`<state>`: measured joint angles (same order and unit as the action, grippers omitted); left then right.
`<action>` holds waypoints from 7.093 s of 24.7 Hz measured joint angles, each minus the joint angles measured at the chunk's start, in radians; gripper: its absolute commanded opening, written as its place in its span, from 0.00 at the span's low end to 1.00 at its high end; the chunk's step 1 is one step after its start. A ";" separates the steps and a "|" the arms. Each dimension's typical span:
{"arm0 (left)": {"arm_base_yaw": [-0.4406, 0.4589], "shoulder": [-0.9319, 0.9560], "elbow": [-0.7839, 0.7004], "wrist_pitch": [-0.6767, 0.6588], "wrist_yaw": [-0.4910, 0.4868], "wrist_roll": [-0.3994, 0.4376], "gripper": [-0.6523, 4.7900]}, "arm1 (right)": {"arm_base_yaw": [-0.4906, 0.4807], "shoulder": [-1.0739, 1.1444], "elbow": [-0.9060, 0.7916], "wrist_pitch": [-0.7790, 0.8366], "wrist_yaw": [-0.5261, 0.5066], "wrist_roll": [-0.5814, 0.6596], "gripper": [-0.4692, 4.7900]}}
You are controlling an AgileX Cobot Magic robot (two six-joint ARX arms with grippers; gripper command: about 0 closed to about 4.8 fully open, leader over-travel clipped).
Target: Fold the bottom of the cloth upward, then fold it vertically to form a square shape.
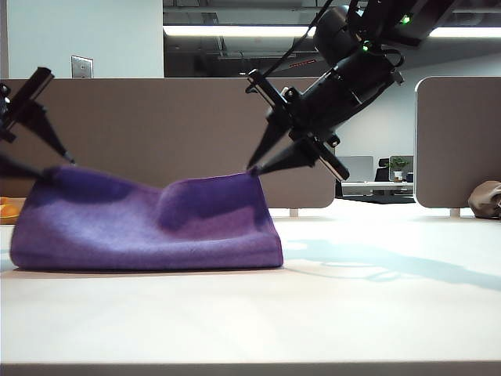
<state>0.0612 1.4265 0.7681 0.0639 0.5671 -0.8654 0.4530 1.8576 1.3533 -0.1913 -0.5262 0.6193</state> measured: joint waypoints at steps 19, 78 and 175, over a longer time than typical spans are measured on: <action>0.000 0.031 0.000 0.079 -0.001 0.024 0.68 | 0.000 0.034 0.002 -0.144 -0.012 0.016 0.47; 0.000 -0.022 0.000 -0.146 0.127 0.203 0.61 | 0.005 0.036 0.002 -0.580 0.035 -0.272 0.09; 0.043 -0.186 0.000 -0.350 0.241 0.348 0.50 | 0.377 0.201 0.233 -0.181 -0.069 -0.024 0.09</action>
<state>0.1043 1.2407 0.7685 -0.2859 0.8085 -0.5171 0.8303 2.0583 1.5860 -0.3725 -0.5953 0.5957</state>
